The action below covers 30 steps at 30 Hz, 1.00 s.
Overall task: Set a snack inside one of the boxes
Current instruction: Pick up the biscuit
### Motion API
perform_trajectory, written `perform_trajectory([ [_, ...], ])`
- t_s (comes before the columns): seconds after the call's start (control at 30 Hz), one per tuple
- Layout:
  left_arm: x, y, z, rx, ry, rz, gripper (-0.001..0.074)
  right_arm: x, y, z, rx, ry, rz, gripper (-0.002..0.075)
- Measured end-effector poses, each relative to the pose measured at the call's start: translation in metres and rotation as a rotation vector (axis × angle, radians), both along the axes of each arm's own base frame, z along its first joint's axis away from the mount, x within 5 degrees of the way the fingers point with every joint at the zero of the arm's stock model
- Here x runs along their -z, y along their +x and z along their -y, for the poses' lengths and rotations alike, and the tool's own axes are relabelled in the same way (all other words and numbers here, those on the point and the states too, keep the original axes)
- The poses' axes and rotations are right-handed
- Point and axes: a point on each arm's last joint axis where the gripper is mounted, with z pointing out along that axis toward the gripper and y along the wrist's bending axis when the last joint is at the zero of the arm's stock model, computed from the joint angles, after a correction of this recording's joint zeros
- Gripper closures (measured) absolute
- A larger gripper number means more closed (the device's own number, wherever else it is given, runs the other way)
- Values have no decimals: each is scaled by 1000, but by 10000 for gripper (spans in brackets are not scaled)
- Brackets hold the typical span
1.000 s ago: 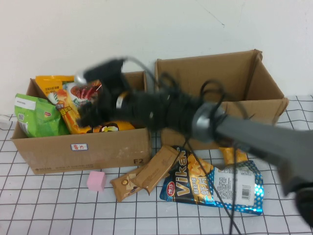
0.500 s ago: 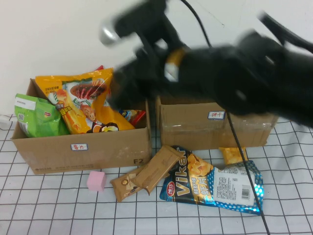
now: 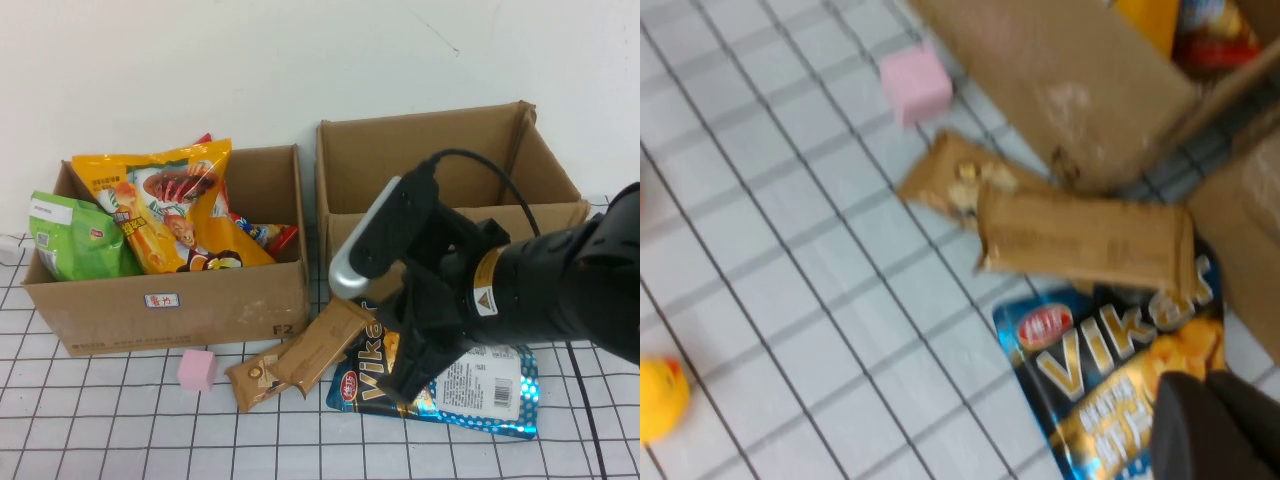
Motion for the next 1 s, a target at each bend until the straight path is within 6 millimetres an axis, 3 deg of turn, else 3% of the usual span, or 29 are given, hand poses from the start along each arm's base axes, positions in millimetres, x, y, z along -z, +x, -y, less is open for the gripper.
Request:
perform_trajectory([
  [0.27,0,0,0,0,1,0,736,24,10,-4,8,-60,-54,687],
  [0.5,0,0,0,0,1,0,736,59,25,-26,64,57,-127,447],
  [0.63,0,0,0,0,1,0,736,79,36,-39,210,226,-209,319],
  [0.8,0,0,0,1,0,0,736,107,51,-49,392,397,-280,283],
  [1.0,0,0,0,1,-2,0,736,134,66,-55,425,363,-311,280],
])
